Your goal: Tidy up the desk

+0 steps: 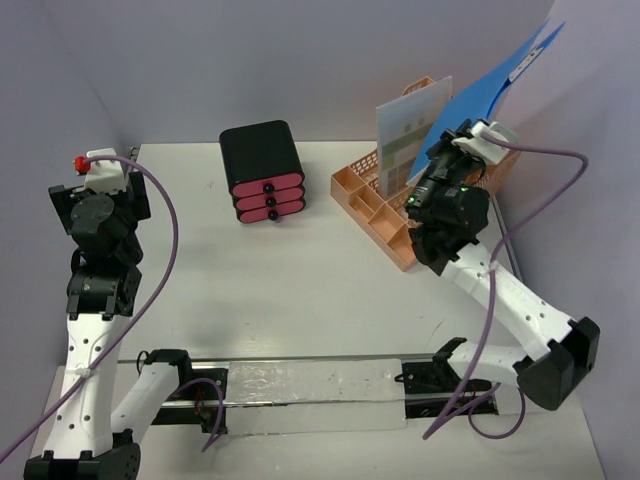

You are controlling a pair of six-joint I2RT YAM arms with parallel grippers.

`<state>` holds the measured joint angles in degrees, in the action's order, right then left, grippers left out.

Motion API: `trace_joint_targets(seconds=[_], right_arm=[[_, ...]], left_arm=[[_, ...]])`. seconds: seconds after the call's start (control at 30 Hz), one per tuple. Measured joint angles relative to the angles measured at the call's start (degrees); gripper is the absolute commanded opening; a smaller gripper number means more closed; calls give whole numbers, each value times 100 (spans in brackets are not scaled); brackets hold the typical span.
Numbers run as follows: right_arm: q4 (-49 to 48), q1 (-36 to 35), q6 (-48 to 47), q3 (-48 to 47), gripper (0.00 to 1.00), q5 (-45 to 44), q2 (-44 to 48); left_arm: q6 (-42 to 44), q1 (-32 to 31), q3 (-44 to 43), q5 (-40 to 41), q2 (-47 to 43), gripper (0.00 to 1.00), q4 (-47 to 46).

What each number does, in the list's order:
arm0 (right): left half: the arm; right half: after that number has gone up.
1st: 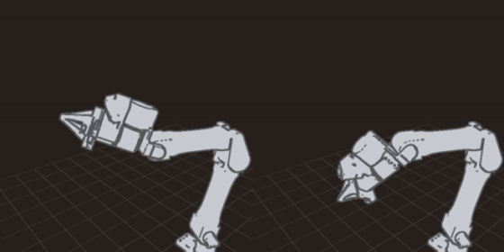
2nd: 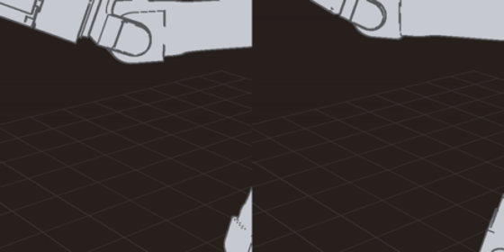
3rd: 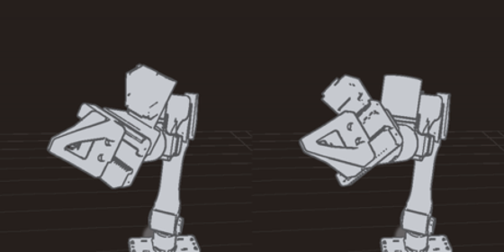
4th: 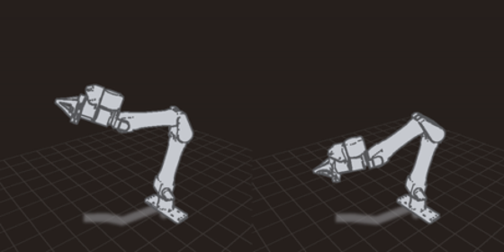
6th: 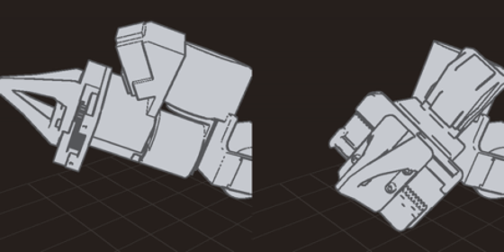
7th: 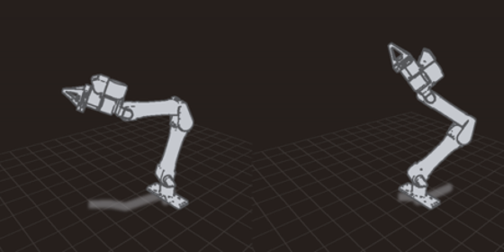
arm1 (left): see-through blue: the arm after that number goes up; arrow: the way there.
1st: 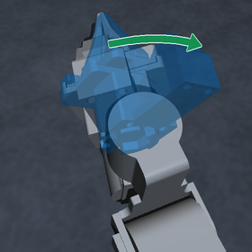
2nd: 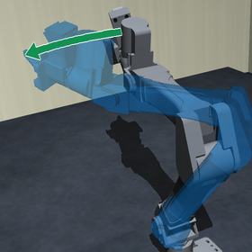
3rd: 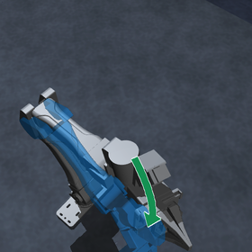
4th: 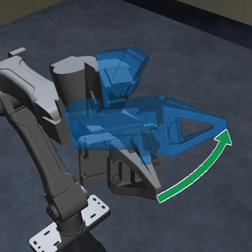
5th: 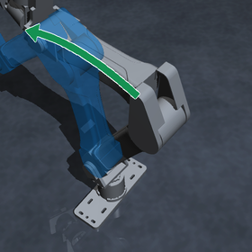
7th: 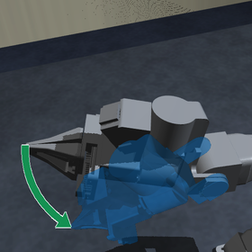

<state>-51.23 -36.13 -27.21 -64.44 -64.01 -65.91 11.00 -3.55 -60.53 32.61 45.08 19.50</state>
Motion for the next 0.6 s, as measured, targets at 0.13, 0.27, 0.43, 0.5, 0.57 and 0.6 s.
trace_joint_targets(seconds=[0.13,0.27,0.43,0.5,0.57,0.6], right_arm=[[-238,-8,-352,-18,0,-62,-362],[-402,63,-421,-18,0,-95,-400],[-819,334,-486,-14,0,-246,-485],[-994,402,-528,42,0,-284,-583],[-1101,460,-526,151,0,-303,-712],[-1145,482,-523,194,0,-312,-807]], left_arm=[[7,0,94,83,52,99,-78],[2,0,150,110,161,99,-140],[-9,0,222,115,231,99,-178],[-7,0,252,136,243,99,-224],[0,0,301,166,249,99,-283],[4,0,327,175,252,99,-312]])
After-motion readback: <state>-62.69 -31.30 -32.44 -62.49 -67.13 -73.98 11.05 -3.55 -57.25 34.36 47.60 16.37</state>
